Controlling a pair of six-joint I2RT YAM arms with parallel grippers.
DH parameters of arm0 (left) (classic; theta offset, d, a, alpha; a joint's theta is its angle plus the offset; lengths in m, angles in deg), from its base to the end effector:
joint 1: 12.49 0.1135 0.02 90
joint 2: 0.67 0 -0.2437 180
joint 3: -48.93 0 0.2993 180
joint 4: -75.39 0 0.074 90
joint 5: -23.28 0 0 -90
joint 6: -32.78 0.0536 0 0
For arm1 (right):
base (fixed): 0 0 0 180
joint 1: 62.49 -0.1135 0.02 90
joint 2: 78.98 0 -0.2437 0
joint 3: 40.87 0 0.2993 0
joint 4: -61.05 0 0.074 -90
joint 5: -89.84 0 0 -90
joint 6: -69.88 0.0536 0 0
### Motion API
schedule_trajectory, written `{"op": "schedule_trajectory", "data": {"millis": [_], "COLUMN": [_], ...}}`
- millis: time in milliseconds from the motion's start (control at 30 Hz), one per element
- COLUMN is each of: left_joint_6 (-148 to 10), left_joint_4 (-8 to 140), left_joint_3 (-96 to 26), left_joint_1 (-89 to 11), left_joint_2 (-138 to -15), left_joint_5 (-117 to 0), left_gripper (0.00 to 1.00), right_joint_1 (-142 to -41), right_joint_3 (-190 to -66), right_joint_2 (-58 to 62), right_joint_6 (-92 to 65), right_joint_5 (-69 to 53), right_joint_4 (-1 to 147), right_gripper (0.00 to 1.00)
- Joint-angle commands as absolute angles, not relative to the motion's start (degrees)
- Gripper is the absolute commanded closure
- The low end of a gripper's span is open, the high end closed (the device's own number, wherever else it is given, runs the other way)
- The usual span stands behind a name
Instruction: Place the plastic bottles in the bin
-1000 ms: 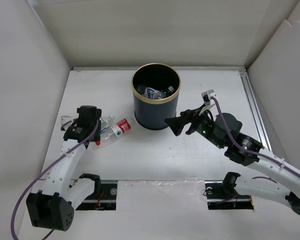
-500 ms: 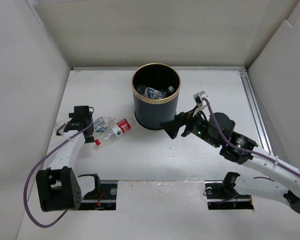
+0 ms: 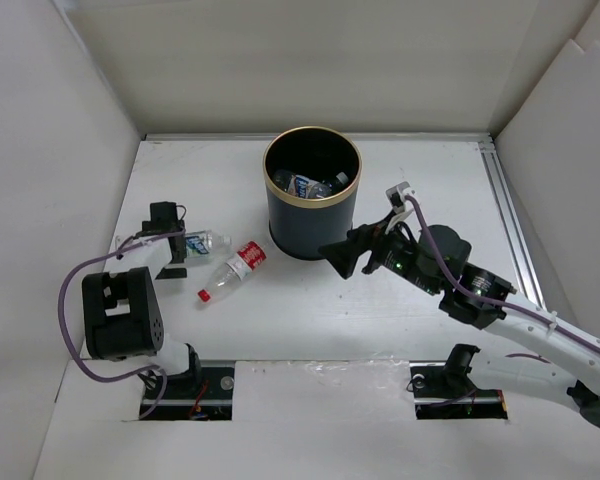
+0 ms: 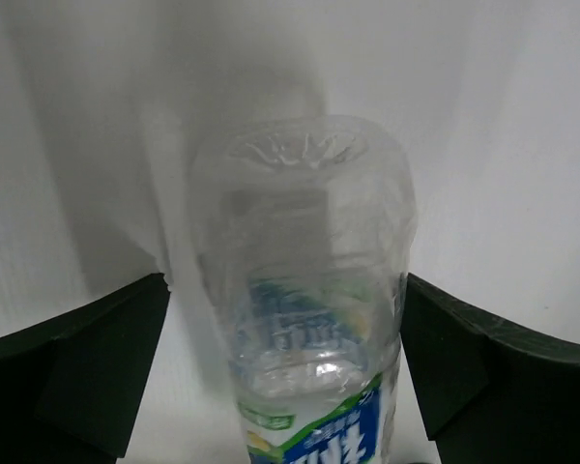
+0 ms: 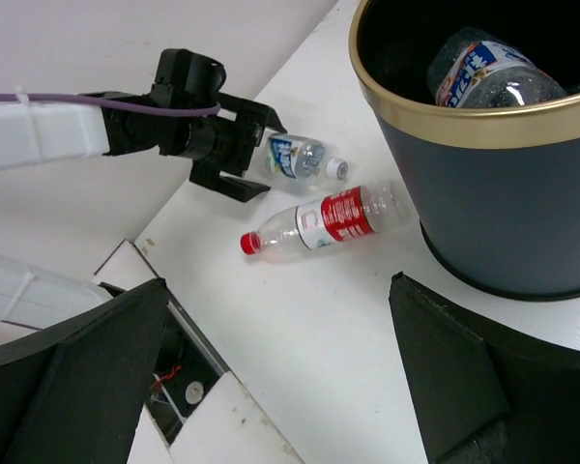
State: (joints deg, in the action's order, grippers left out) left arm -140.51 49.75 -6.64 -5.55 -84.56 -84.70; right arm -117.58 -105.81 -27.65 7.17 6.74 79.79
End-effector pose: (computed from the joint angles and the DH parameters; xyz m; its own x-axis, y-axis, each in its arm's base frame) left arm 0.3266 0.0564 0.1128 0.1994 -0.9273 -0.3166 -0.8317 0.0107 -0.5552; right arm 0.1686 0.2303 0.3628 -0.3873 0.2403 -0.8901 -0.6392 0.6257 0.4471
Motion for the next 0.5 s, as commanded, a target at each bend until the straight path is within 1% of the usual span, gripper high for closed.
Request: {"op": "schedule_trajectory", "data": {"millis": [0,33,67,133,200,233,300,333,467], "left_joint_6": [-138.43,-137.83,-137.82,-137.82,-137.21,-137.2,-135.37,-132.75,-125.11], "left_joint_4": [50.38,51.78,52.4,52.93,53.46,53.46,54.07,54.08,52.5], "left_joint_3": [-7.63,-7.63,-7.63,-7.11,-7.11,-7.89,-9.47,-10.35,-16.59], "left_joint_1": [-4.93,-4.41,-4.41,-4.41,-4.41,-4.41,-3.89,-3.88,-3.88], "left_joint_2": [-87.77,-88.38,-88.38,-88.38,-88.38,-88.38,-88.38,-87.77,-84.26], "left_joint_5": [-83.6,-83.6,-82.99,-82.98,-82.46,-82.45,-81.84,-81.06,-80.43], "left_gripper": [0.0,0.04,0.24,0.5,0.7,0.77,0.96,1.0,1.0], "right_joint_1": [-117.16,-117.16,-117.16,-117.16,-117.16,-117.16,-117.16,-117.16,-117.16], "right_joint_3": [-106.57,-106.57,-106.57,-107.62,-108.15,-108.15,-108.85,-109.38,-113.49], "right_joint_2": [-29.24,-29.76,-29.76,-30.29,-30.29,-30.29,-29.76,-29.76,-28.01], "right_joint_6": [7.65,7.65,7.65,7.65,7.65,7.65,7.65,7.65,4.85], "right_joint_5": [5.64,5.64,5.64,6.17,6.17,6.17,6.17,5.56,2.31], "right_joint_4": [76.39,76.39,76.39,76.91,77.44,77.44,77.44,77.44,79.37], "right_gripper": [0.0,0.0,0.0,0.0,0.0,0.0,0.0,0.0,0.0]}}
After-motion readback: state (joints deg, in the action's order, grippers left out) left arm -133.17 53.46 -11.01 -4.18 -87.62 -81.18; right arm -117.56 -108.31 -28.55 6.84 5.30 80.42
